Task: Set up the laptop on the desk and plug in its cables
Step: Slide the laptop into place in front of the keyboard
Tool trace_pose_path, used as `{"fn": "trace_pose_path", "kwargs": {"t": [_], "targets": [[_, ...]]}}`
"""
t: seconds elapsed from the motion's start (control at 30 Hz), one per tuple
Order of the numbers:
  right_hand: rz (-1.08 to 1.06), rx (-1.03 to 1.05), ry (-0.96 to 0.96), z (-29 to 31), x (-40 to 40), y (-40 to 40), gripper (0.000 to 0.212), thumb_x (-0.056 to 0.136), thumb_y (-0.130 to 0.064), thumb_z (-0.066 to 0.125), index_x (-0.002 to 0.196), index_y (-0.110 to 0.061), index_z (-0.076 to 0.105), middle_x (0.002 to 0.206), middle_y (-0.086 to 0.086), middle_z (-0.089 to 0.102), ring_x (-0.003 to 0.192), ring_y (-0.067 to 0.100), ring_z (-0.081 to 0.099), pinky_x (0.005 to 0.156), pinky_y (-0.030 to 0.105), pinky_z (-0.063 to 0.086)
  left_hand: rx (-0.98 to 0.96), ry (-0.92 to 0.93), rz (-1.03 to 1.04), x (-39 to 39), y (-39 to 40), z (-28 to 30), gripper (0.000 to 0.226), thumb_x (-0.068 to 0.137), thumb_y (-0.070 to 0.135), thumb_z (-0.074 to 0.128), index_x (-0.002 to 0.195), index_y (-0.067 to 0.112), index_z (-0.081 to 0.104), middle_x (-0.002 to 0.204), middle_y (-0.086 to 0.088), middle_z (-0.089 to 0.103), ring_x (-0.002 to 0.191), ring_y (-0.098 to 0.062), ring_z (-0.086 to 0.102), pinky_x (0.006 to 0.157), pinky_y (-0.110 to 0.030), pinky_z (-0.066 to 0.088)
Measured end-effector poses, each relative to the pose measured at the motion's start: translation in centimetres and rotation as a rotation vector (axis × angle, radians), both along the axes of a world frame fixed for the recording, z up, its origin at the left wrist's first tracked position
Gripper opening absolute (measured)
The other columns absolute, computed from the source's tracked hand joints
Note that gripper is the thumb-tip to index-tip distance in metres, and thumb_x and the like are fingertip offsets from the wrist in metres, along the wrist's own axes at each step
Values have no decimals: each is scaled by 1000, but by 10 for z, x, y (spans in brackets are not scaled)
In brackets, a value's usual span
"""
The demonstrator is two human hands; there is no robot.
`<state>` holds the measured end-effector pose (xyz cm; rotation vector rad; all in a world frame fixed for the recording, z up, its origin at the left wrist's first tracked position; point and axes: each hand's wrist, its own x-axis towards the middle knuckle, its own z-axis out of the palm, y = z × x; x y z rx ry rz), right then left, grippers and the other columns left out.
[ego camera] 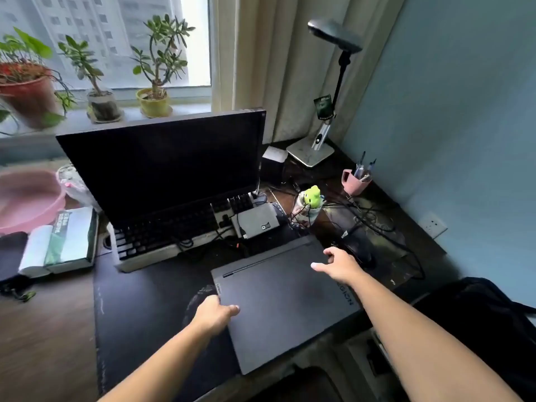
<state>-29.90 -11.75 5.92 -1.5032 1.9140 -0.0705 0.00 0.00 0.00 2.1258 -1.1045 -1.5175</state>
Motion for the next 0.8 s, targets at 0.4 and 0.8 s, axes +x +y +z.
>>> {"fn": "trace_pose_path", "kwargs": {"t": [0.4,0.8], "targets": [[-304,106,24,-71,-15,-19,80,82,-48,72,144,-10,38,146,10,47,133,33,45,110,45,36,95,-96,151,-14,-12,-48,17,81,21,66,88,7,60,85,-13,68,71,-29,65,69,-40,58],[-323,16,129,-105,-16,-24,66,92,-39,64,144,-6,41,147,15,40,133,40,38,107,49,36,119,-185,240,-25,-15,-64,10,76,17,56,83,11,56,84,-8,65,73,-31,65,68,-37,57]]}}
